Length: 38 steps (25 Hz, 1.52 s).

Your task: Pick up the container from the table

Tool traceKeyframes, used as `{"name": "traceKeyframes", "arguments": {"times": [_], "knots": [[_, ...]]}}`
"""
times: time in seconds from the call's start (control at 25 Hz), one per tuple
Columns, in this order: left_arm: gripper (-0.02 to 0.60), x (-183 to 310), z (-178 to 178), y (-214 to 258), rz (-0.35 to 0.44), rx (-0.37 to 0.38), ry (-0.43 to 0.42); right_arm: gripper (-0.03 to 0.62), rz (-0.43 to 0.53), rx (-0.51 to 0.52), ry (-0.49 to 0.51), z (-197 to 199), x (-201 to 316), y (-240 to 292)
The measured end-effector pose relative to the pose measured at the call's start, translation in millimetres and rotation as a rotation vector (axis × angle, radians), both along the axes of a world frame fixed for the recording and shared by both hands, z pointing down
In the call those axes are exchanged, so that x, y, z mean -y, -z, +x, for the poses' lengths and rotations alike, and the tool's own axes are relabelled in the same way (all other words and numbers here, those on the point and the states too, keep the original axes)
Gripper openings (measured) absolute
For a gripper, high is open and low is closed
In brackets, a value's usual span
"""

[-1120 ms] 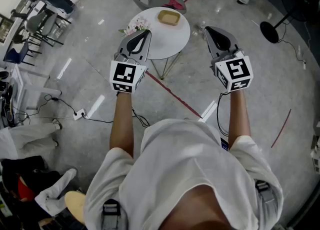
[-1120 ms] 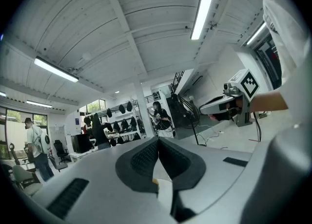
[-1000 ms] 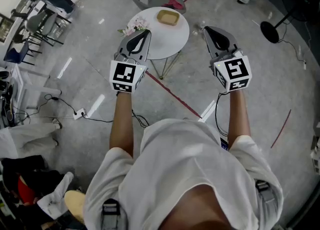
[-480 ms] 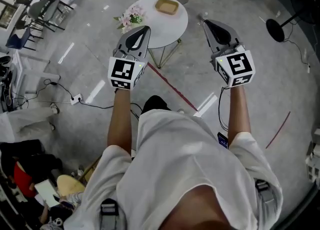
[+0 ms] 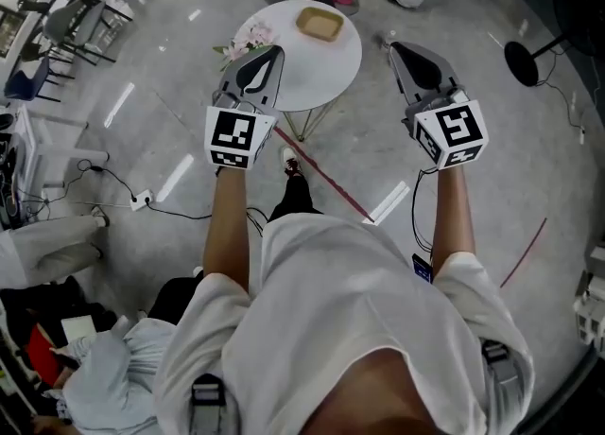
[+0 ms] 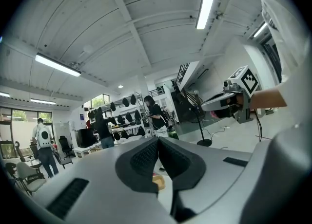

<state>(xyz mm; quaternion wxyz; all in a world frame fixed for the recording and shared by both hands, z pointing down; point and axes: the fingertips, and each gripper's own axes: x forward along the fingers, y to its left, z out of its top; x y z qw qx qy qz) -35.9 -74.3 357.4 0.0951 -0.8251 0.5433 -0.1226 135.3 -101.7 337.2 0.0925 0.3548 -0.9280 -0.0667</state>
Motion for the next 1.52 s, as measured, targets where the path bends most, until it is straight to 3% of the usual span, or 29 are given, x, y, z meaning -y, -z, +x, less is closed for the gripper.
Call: {"name": "traceKeyframes", "arguments": {"times": [0.44,0.8,0.92,1.12,1.36,1.4,1.48,1.52], "knots": [[0.017,159,-110,20,0.01,-0.037,-0.062,0.014,-0.01,0.003,0.0,-122,141,24],[0.017,240,-172,0,-0.022,-0.066,-0.075,0.014,-0.063,-0.055,-0.016,-185,220,1],[0.017,262,-177,-15,-0.056,-0.077,-0.053,0.014,-0.089,-0.11,0.003,-191,237,-18],[0.017,289,-166,-47,-0.115,-0.082,-0.026,0.015,-0.146,-0.115,0.033,-186,275,-52],[0.017,312,-147,-87,-0.199,-0.11,0.096,0.017,-0.254,-0.206,0.192,-172,315,-112],[0.017,314,-142,-95,-0.216,-0.112,0.119,0.032,-0.275,-0.23,0.228,-169,321,-126],[0.017,314,-136,-112,-0.252,-0.118,0.171,0.126,-0.322,-0.284,0.301,-167,327,-160],[0.017,313,-135,-122,-0.267,-0.123,0.195,0.127,-0.342,-0.31,0.33,-167,328,-177]]}}
